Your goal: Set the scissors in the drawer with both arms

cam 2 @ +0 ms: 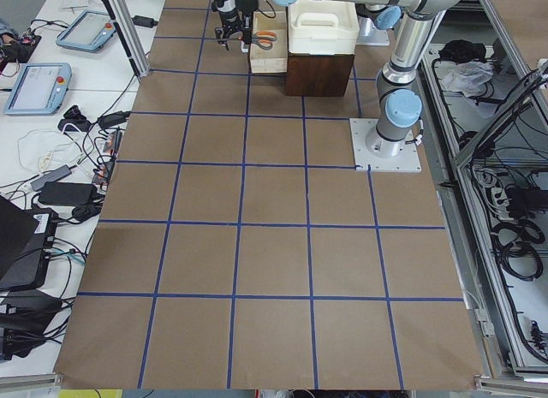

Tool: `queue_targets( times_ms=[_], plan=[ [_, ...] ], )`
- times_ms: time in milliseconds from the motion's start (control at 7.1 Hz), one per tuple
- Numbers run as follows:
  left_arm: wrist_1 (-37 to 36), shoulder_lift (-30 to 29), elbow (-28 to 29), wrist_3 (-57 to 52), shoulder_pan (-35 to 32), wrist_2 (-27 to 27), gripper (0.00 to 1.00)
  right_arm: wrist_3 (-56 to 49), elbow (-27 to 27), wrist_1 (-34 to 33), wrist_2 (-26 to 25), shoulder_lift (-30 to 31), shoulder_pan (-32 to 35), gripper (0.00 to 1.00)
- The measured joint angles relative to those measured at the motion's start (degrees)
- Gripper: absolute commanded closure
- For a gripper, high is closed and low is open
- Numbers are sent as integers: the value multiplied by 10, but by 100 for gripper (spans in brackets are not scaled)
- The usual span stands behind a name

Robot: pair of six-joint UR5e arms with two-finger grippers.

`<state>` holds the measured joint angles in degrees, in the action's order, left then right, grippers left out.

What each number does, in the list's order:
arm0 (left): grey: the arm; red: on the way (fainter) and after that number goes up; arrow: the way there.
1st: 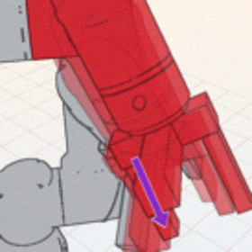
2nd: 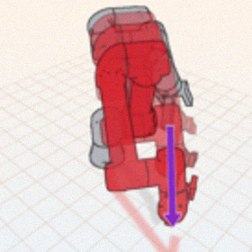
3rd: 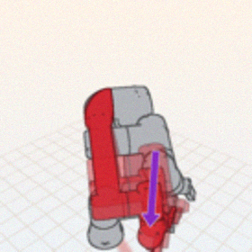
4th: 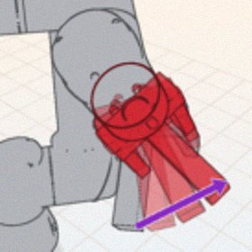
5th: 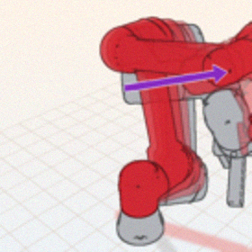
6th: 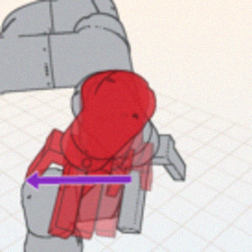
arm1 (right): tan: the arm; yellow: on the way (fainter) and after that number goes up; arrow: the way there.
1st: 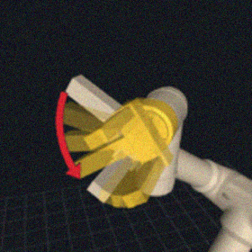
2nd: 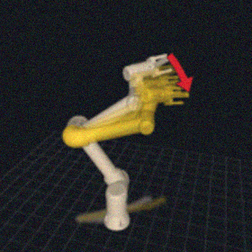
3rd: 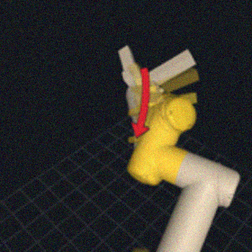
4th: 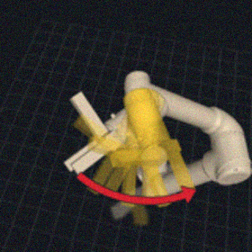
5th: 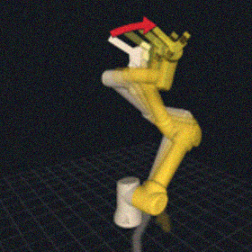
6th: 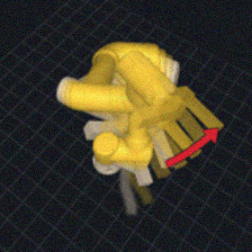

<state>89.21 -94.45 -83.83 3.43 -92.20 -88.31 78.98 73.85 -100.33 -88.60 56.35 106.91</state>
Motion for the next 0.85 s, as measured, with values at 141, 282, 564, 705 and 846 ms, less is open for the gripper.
queue_targets(
  times_ms=[141,282,564,705,846],
  plan=[
    [0,1,0,0,0,0,71,-2,-4,-1,0,-1,-1,0],
    [0,1,1,0,0,0,71,-3,-7,-2,1,-2,-1,0],
    [0,0,1,0,0,0,71,-11,-9,-3,2,-5,-1,0],
    [-1,0,1,0,0,1,71,-14,-10,-4,2,-5,-1,0],
    [-1,0,2,0,-1,2,69,-17,-10,-4,2,-3,-2,0]
  ],
)
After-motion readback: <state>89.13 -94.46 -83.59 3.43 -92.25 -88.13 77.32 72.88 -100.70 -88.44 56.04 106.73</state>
